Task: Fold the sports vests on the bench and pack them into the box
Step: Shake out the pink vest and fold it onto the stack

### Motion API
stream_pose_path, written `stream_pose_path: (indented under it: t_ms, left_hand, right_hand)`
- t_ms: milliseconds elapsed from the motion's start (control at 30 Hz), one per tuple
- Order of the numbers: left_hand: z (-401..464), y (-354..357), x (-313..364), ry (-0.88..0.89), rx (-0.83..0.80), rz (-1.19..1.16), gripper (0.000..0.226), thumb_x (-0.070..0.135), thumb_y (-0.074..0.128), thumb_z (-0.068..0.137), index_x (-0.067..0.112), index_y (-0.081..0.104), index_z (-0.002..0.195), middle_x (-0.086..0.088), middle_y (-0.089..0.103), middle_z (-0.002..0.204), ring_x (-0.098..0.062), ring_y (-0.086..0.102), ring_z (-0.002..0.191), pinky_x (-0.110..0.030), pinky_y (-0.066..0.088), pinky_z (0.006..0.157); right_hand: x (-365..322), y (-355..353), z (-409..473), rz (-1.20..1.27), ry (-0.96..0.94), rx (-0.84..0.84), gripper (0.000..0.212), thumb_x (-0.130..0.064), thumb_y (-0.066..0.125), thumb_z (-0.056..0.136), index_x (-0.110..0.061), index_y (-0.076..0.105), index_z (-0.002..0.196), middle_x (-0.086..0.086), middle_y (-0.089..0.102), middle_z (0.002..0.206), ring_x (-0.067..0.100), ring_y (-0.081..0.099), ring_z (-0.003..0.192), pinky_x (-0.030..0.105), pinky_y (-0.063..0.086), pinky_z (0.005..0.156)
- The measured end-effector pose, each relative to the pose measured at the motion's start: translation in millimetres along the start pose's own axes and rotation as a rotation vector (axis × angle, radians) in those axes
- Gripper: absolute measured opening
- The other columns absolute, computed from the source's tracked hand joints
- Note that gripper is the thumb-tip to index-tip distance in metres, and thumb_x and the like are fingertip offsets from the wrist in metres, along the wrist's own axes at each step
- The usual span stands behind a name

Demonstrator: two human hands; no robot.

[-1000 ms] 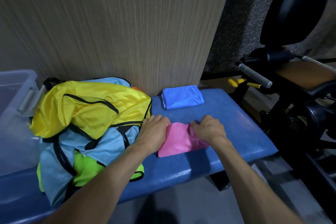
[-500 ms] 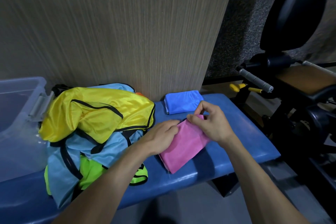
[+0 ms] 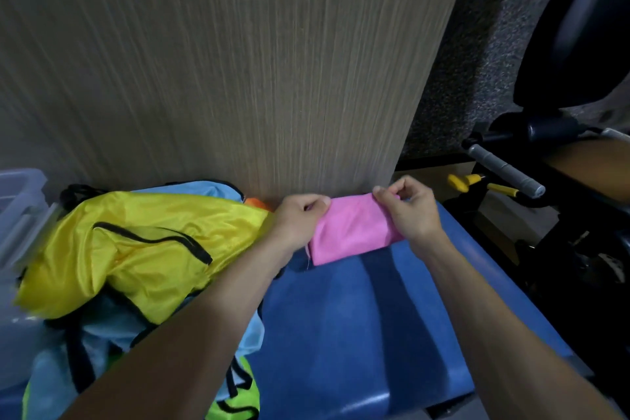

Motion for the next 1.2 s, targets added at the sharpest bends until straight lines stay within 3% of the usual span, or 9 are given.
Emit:
stream_pose_path:
  t_ms: [200, 300, 400, 533, 633, 700, 867, 1033, 1200]
  left_hand:
    - [37, 0, 0, 0.012, 0.273, 0.173, 0.020, 0.017, 0.055, 0.101, 0.012, 0.075, 0.105, 0.002, 0.073, 0.102, -0.023, 0.066, 0.105, -0.030, 0.049, 0.093]
    - [11, 7, 11, 0.317, 0.428, 0.569, 0.025, 0.017, 0.053, 0.098, 0.018, 0.066, 0.120, -0.002, 0.059, 0.124, -0.026, 0.051, 0.115, -0.038, 0.041, 0.101]
    - [-6, 47, 17, 0.616, 0.230, 0.822, 0.042, 0.035, 0.041, 0.102, 0.023, 0.058, 0.138, 0.003, 0.051, 0.140, -0.021, 0.042, 0.128, -0.040, 0.033, 0.107]
    - [10, 70, -12, 0.545, 0.018, 1.067, 0.059, 0.044, 0.017, 0.106, 0.019, 0.047, 0.151, -0.001, 0.045, 0.155, -0.031, 0.035, 0.144, -0.052, 0.017, 0.123]
    - [14, 72, -20, 0.531, -0.022, 1.102, 0.063, 0.043, 0.012, 0.104, 0.018, 0.049, 0.149, -0.001, 0.044, 0.156, -0.028, 0.030, 0.148, -0.052, 0.010, 0.125]
    - [16, 72, -20, 0.532, -0.068, 1.081, 0.065, 0.042, 0.010, 0.101, 0.018, 0.049, 0.148, -0.001, 0.041, 0.159, -0.025, 0.025, 0.151, -0.051, 0.005, 0.126]
    - [18, 52, -34, 0.461, -0.121, 0.849, 0.068, 0.042, 0.010, 0.100, 0.017, 0.033, 0.158, 0.001, 0.028, 0.166, -0.016, 0.019, 0.152, -0.037, 0.009, 0.127]
    - [9, 41, -15, 0.340, -0.247, 0.945, 0.056, 0.042, 0.016, 0.111, 0.023, 0.014, 0.163, 0.009, 0.005, 0.171, -0.008, -0.001, 0.156, -0.038, -0.006, 0.126]
    - [-52, -17, 36, 0.555, -0.078, 0.912, 0.051, 0.032, 0.036, 0.109, 0.017, 0.034, 0.158, 0.002, 0.029, 0.165, -0.017, 0.025, 0.151, -0.039, 0.015, 0.126]
  right_hand:
    - [24, 16, 49, -0.129, 0.114, 0.107, 0.031, -0.029, 0.085, 0.080, -0.013, 0.059, 0.088, -0.007, 0.061, 0.077, 0.013, 0.058, 0.075, 0.027, 0.045, 0.073]
    - [43, 22, 50, -0.166, 0.173, 0.124, 0.030, -0.031, 0.082, 0.082, -0.012, 0.059, 0.082, -0.005, 0.059, 0.072, 0.020, 0.060, 0.078, 0.028, 0.042, 0.071]
    - [47, 26, 46, -0.204, 0.187, 0.153, 0.028, -0.031, 0.078, 0.086, -0.011, 0.059, 0.082, -0.004, 0.058, 0.072, 0.023, 0.061, 0.083, 0.029, 0.042, 0.072]
    - [26, 24, 42, -0.494, -0.077, 0.174, 0.020, -0.031, 0.067, 0.093, -0.014, 0.057, 0.091, 0.008, 0.061, 0.099, 0.031, 0.057, 0.098, 0.041, 0.046, 0.082]
    - [6, 37, 21, -0.758, -0.561, 0.061, 0.018, -0.031, 0.054, 0.098, -0.014, 0.060, 0.094, 0.008, 0.056, 0.099, 0.031, 0.052, 0.093, 0.044, 0.043, 0.075]
    - [19, 49, 8, -0.861, -0.682, -0.126, 0.032, -0.037, 0.038, 0.104, -0.019, 0.065, 0.104, 0.002, 0.058, 0.101, 0.028, 0.054, 0.094, 0.044, 0.044, 0.077]
    - [57, 34, 12, -0.829, -0.421, -0.213, 0.056, -0.050, 0.019, 0.106, -0.025, 0.054, 0.142, -0.005, 0.053, 0.143, 0.030, 0.058, 0.116, 0.045, 0.050, 0.097]
    - [38, 39, 7, -1.095, -0.319, -0.195, 0.063, -0.053, 0.010, 0.103, -0.030, 0.041, 0.153, -0.005, 0.042, 0.153, 0.031, 0.034, 0.141, 0.054, 0.022, 0.118]
    - [-12, 50, -38, -0.973, -0.344, -0.141, 0.055, -0.046, 0.026, 0.107, -0.023, 0.035, 0.157, 0.005, 0.029, 0.163, 0.034, 0.025, 0.149, 0.054, 0.014, 0.123]
Point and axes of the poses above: each hand's wrist, its own z-axis towards the middle knuckle, its own y-axis out of the palm, x = y × z, the point moved 6 cm from there along z, towards the middle knuckle
